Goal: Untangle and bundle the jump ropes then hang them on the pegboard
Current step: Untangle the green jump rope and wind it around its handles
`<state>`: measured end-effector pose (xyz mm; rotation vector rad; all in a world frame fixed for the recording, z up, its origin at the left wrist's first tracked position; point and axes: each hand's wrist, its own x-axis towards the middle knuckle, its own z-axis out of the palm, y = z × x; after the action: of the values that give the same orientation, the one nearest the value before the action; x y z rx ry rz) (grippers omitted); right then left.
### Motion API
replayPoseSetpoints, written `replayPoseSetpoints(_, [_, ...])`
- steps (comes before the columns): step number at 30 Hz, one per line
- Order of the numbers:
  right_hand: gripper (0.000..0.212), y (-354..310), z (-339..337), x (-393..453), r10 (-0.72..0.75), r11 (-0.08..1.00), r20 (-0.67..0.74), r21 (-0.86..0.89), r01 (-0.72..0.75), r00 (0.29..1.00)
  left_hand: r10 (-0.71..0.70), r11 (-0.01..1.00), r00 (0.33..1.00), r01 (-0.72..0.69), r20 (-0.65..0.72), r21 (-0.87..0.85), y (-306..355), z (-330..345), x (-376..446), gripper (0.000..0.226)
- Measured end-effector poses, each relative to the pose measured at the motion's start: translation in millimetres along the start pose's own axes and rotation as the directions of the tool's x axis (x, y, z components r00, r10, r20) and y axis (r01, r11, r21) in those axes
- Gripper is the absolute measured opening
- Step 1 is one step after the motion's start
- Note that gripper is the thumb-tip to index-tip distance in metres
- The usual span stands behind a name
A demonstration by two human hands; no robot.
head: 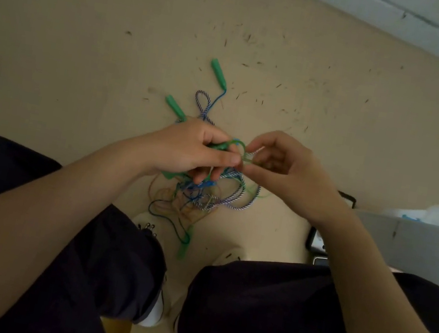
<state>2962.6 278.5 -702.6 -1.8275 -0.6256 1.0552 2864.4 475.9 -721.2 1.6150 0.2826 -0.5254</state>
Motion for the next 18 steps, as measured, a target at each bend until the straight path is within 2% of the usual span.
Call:
replayPoseSetpoints(2, [0.017, -0.3, 0.8, -1.3, -0.01, 0.996, -0.01, -0.094, 0.009, 1.0, 0.011, 1.0, 1.0, -0.011, 0.013, -0.002, -1.5, 0.3, -2.5, 0.019])
replayPoseSetpoints(3, [0.014, 0.5, -3.4, -1.0, -0.013, 0.993, -0.068, -0.116, 0.005, 0.998, 0.01, 1.0, 1.0, -0.01, 0.004, -0.003, -2.2, -0.5, -3.4, 0.017])
replayPoseSetpoints(6, [0.008, 3.2, -22.3, 0.2, -0.004, 0.995, -0.362, -0.096, -0.033, 0.932, 0.007, 0.999, 0.999, -0.009, -0.047, -0.047, -4.6, -5.1, -5.1, 0.014])
replayPoseSetpoints(7, [0.01, 3.9, -26.0, -0.1, -0.002, 0.996, -0.412, -0.085, -0.037, 0.911, 0.01, 0.999, 0.998, -0.013, -0.065, -0.047, -5.2, -6.3, -5.5, 0.014])
replayPoseSetpoints(9, [0.012, 1.4, -23.4, -2.2, -0.001, 0.999, -0.355, -0.032, -0.012, 0.935, 0.015, 1.0, 0.996, -0.015, -0.09, -0.009, -5.3, -6.2, -5.8, 0.014])
replayPoseSetpoints(11, [0.012, -2.1, -12.0, -3.7, -0.002, 0.999, -0.183, 0.038, 0.009, 0.983, 0.007, 1.0, 0.997, -0.008, -0.072, -0.004, -5.2, -3.0, -4.6, 0.013])
replayPoseSetpoints(14, [0.024, -5.3, 4.5, -6.3, -0.01, 1.0, -0.02, -0.004, 0.01, 1.0, 0.02, 0.998, 1.0, -0.02, -0.001, -0.064, -1.7, 5.1, -4.7, 0.017])
replayPoseSetpoints(16, [0.019, -4.3, 7.4, -5.9, -0.014, 0.997, -0.002, -0.078, 0.014, 1.0, 0.032, 0.999, 0.999, -0.031, 0.028, -0.043, 1.3, 6.2, -5.7, 0.023])
replayPoseSetpoints(18, [0.012, -2.2, 1.2, -4.7, -0.002, 0.993, -0.066, -0.118, -0.005, 0.998, 0.012, 0.999, 0.999, -0.014, 0.036, 0.05, 2.7, 1.5, -6.9, 0.022])
